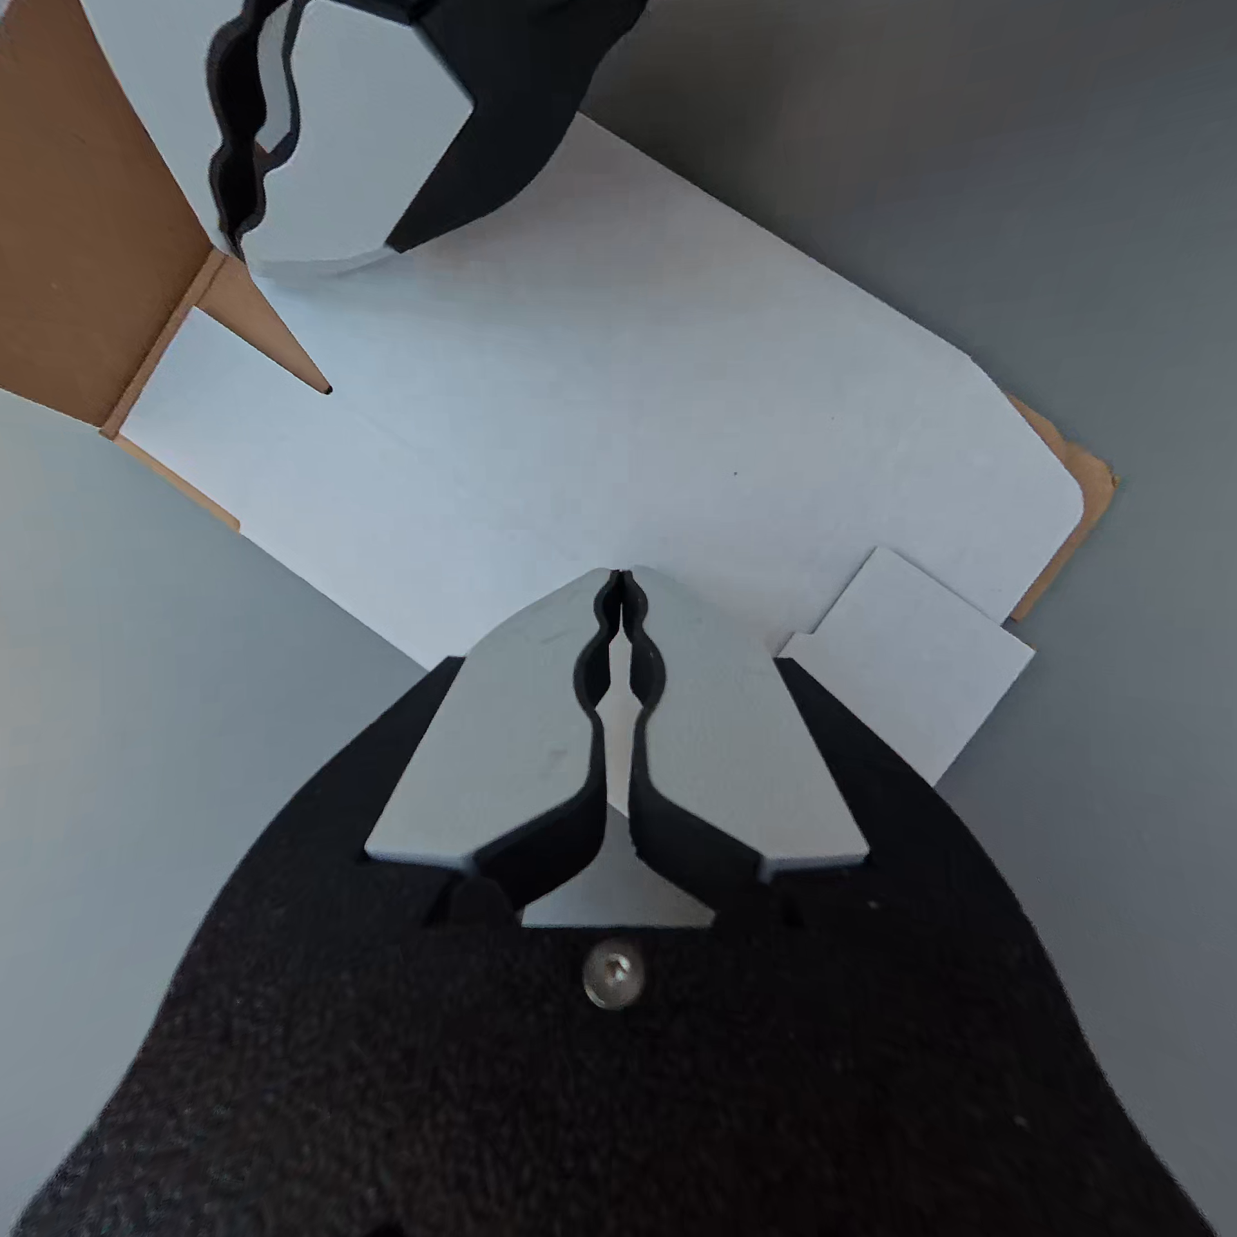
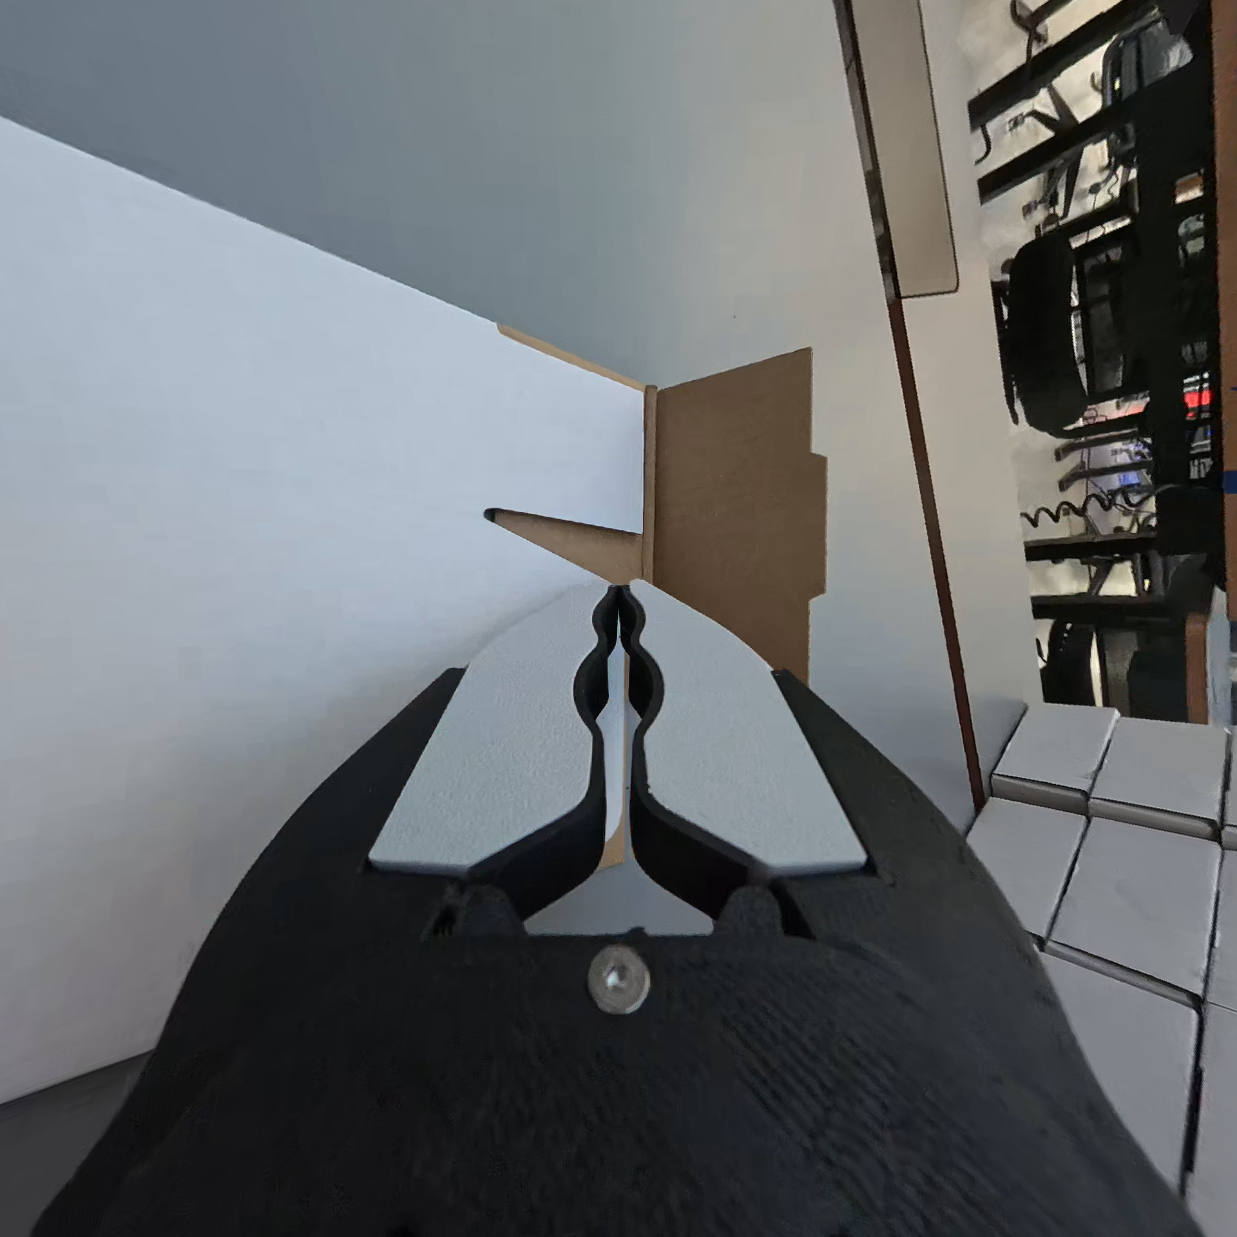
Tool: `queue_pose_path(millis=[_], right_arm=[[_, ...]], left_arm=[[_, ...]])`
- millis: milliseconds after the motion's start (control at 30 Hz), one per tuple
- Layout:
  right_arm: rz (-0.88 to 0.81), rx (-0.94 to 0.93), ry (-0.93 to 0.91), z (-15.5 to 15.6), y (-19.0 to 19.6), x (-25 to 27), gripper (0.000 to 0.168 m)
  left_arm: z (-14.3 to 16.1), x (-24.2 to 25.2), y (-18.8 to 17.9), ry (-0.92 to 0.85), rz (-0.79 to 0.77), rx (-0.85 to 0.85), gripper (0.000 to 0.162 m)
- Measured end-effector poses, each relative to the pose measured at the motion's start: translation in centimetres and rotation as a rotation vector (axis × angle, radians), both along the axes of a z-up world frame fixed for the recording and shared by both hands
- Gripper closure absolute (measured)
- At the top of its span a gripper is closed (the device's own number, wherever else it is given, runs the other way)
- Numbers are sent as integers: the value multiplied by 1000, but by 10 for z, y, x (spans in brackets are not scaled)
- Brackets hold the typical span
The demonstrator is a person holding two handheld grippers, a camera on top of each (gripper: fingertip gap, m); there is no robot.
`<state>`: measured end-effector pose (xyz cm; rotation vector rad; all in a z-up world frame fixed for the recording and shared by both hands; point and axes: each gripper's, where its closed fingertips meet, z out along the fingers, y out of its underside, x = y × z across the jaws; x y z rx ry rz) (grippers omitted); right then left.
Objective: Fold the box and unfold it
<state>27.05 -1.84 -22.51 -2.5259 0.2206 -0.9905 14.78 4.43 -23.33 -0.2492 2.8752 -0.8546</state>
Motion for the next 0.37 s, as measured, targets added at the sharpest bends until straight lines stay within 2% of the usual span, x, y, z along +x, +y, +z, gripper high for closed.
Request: queue_pose_path(millis=[33, 100, 233, 367], right_arm=[[-21, -65, 5, -8, -4, 5, 168], [-37, -92, -36, -8, -4, 11, 168], [-47, -125, -22, -8, -4, 11, 168], [-26, -138, -16, -8, -4, 11, 168]], left_arm=[[0, 0, 0, 19, 7, -10, 162], [0, -6, 3, 81, 7, 6, 162], [0, -33, 11, 205, -106, 62, 162], [11, -37, 12, 240, -107, 65, 162]])
